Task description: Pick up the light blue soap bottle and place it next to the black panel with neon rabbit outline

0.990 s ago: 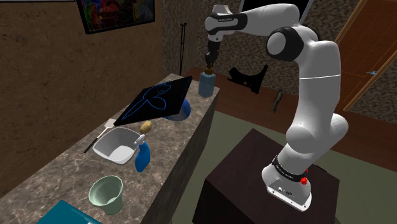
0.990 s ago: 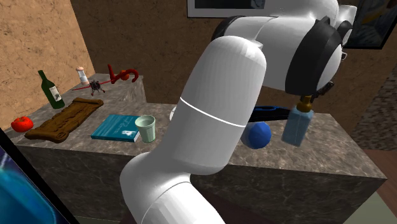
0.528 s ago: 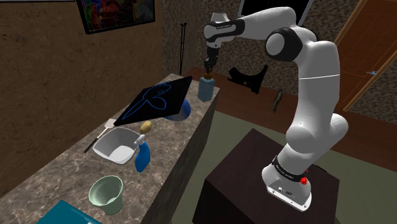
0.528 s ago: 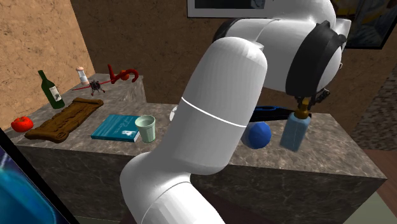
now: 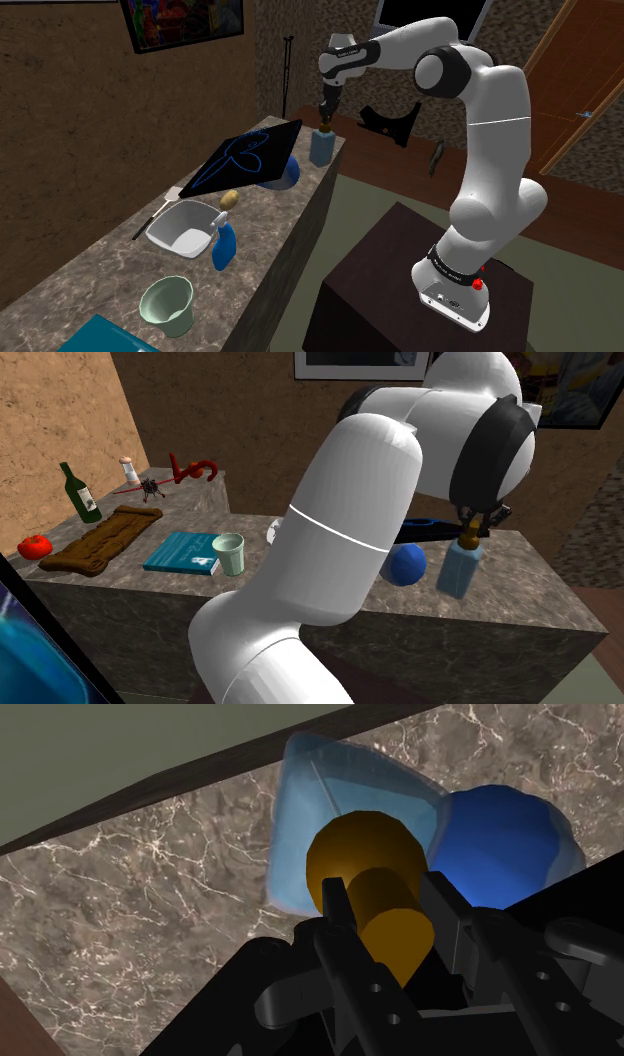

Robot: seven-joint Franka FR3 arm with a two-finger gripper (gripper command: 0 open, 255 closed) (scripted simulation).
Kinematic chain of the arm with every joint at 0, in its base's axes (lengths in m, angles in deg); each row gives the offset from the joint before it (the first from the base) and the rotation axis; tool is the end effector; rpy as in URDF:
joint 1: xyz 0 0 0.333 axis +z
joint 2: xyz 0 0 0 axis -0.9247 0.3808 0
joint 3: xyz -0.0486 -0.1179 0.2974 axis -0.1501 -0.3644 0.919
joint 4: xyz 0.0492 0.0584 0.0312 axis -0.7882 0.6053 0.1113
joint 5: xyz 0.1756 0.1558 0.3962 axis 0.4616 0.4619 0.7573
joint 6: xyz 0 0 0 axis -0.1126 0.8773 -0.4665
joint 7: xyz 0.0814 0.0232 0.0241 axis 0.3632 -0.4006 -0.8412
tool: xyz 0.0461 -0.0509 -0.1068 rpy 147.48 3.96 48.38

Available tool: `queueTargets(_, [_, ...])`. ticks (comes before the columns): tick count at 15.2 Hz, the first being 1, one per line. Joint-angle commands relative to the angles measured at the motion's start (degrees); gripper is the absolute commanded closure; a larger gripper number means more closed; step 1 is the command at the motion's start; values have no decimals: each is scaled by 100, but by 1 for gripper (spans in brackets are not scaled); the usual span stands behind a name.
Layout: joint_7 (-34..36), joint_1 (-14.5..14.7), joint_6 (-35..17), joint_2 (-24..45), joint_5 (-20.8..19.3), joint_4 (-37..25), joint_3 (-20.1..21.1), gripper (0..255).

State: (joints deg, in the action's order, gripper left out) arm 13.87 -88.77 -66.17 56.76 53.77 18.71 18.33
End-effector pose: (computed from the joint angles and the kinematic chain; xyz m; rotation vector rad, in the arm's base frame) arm 0.7362 -0.2633 0.3143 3.1298 0.1367 0.0045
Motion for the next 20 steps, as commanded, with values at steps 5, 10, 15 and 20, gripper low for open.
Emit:
queueTargets(5, [3, -2, -380, 187, -8, 187, -5, 255])
queueTargets(10, [9, 0, -669, 357, -15, 305, -10, 255])
queueTargets(15, [15, 2, -945, 549, -23, 389, -15, 255])
queueTargets(20, [21, 5, -1205, 766, -31, 433, -21, 255])
